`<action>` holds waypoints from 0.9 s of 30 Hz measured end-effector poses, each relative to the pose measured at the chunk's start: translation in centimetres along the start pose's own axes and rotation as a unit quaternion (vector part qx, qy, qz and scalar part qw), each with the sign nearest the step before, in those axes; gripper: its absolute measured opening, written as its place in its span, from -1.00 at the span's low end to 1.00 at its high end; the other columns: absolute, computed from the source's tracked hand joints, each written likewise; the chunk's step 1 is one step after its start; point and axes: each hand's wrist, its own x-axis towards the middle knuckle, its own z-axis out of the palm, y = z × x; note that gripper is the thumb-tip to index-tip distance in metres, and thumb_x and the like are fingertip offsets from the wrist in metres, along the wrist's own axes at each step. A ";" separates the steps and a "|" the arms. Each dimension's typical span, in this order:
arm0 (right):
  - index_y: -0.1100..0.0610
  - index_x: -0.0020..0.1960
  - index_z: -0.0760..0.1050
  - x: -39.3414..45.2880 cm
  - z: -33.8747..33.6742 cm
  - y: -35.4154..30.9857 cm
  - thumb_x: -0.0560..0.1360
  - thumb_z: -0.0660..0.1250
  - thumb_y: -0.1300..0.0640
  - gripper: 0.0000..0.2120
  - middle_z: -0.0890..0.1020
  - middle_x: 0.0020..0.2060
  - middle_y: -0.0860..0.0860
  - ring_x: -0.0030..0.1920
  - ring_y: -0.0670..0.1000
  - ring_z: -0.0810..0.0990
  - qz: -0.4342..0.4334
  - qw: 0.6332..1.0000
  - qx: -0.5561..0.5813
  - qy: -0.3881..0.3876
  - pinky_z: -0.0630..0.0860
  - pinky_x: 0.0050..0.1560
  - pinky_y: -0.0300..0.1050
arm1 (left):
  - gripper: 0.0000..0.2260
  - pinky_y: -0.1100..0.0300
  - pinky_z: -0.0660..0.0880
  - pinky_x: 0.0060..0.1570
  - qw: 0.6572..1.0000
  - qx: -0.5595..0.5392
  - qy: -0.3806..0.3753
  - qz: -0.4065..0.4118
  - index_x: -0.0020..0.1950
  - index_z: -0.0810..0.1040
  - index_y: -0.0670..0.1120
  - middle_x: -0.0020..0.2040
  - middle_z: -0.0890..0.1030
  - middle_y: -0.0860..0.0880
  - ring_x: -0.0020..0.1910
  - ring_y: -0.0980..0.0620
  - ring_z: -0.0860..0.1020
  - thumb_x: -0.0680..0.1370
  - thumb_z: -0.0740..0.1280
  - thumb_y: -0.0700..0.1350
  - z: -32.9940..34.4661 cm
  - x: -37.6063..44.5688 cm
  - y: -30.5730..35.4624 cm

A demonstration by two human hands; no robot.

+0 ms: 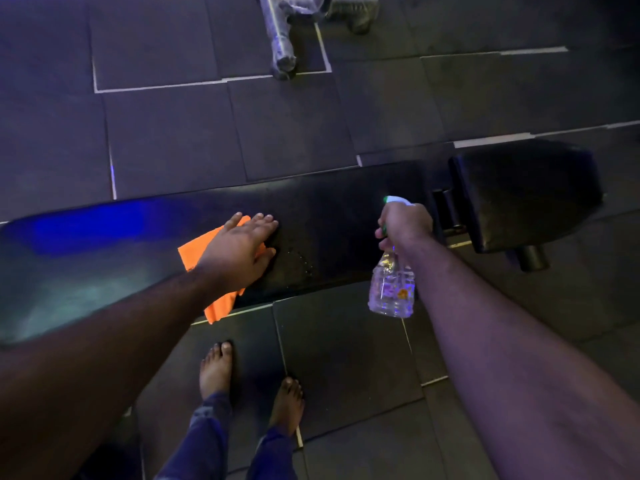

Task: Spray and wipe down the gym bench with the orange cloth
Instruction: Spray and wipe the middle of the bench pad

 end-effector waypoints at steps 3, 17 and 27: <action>0.17 -0.15 0.64 -2.4 0.9 1.3 0.25 0.28 0.18 -0.77 0.66 -0.48 0.08 -0.53 0.12 0.59 0.000 0.998 -0.009 -0.057 0.52 -0.49 -0.08 | -0.44 -0.05 -0.01 0.72 1.000 -0.024 0.005 0.000 0.69 0.35 -0.12 0.69 0.37 -0.10 0.71 -0.04 0.26 0.70 0.38 -0.04 0.2 0.0 1.0; -0.01 -0.07 0.61 -17.7 13.5 -5.3 0.49 0.43 -0.04 -0.89 0.60 -0.28 -0.15 -0.23 -0.03 0.62 -0.226 0.940 0.186 -0.175 0.57 -0.11 0.06 | -0.08 0.50 0.42 0.16 0.946 -0.292 0.088 -0.109 0.56 0.44 0.21 0.21 0.63 0.45 0.22 0.45 0.57 0.24 0.64 0.31 -3.1 -6.2 2.6; 0.17 0.39 0.55 -18.8 18.7 -4.0 0.53 0.51 -0.12 -0.45 0.62 0.33 0.07 0.36 0.08 0.56 -0.381 0.875 -0.219 -0.203 0.44 0.37 -0.07 | -0.47 -0.02 0.69 0.04 0.836 -0.281 0.328 -0.338 0.07 0.53 0.15 -0.09 0.68 0.20 -0.07 0.08 0.70 0.22 0.61 0.29 -7.8 -7.5 -11.6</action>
